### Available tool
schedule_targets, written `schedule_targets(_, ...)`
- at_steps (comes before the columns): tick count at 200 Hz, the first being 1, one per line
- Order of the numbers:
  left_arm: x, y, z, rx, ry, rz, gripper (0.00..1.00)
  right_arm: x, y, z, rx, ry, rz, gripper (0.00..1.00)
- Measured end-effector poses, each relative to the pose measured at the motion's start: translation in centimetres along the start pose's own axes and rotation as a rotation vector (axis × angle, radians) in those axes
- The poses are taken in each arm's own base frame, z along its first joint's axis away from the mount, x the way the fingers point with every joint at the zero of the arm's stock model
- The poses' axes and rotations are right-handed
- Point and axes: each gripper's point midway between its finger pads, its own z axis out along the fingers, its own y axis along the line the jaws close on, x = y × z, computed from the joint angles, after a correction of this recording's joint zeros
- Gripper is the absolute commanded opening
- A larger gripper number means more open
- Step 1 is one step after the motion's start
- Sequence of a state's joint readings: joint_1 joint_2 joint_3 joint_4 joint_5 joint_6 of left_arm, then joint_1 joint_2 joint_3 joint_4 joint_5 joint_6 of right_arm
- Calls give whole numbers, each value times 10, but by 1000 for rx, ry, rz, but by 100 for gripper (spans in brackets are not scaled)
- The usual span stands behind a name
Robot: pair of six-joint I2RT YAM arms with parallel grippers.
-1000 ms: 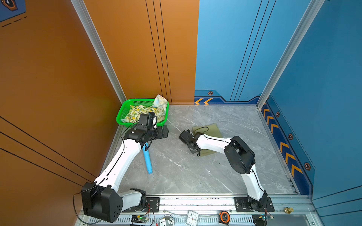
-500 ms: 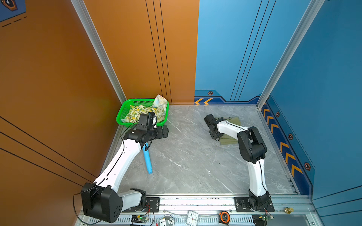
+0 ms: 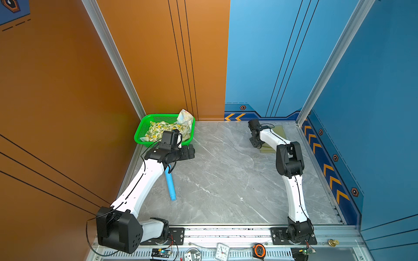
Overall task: Fold and stack skirts
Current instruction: Move the skirt to the top-right of the table.
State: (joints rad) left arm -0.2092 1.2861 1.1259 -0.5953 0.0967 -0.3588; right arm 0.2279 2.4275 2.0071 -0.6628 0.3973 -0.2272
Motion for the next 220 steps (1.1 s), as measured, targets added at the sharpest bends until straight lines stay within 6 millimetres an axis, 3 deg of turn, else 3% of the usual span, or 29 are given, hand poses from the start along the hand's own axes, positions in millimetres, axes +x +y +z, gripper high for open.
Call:
schedule_targets(70, 5, 12, 17, -62, 35, -4, 97, -20, -42, 29, 36, -27, 43, 0)
schedule_targets(129, -3, 16, 21, -94, 26, -3, 96, -11, -76, 42, 39, -6, 113, 0)
schedule_targets(220, -9, 8, 24, -96, 19, 14, 96, -3, -83, 45, 40, 16, 199, 0)
